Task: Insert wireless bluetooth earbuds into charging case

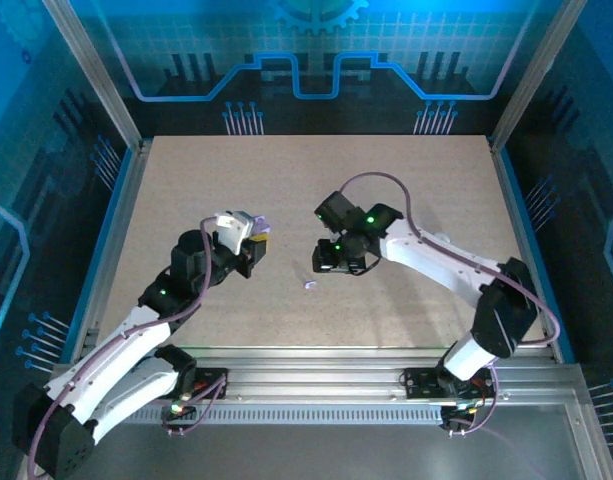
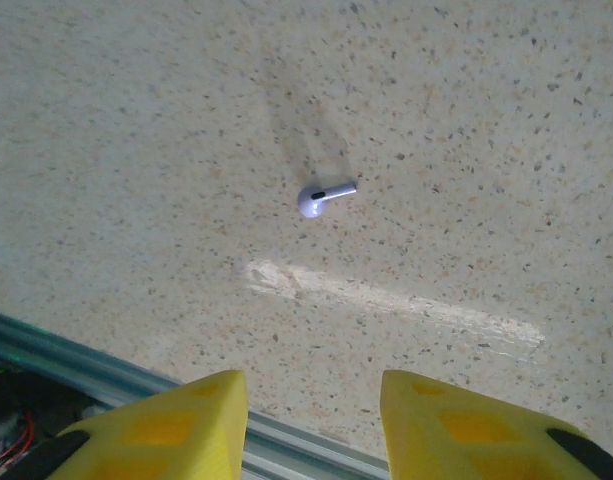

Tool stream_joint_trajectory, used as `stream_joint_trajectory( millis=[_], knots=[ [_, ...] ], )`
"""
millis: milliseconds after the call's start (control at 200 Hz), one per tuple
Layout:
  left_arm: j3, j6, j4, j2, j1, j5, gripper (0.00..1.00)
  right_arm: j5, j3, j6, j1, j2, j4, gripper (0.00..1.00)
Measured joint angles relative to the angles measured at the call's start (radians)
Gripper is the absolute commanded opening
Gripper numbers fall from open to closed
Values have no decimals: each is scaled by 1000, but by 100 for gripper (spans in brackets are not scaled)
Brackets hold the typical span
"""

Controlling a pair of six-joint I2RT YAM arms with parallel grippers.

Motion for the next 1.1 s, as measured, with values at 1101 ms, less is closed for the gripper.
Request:
stream_joint_trajectory(
  millis=[1101],
  knots=[
    [-32, -78, -209, -157, 80, -212, 17, -132, 114, -1691, -51, 377, 135, 44]
  ],
)
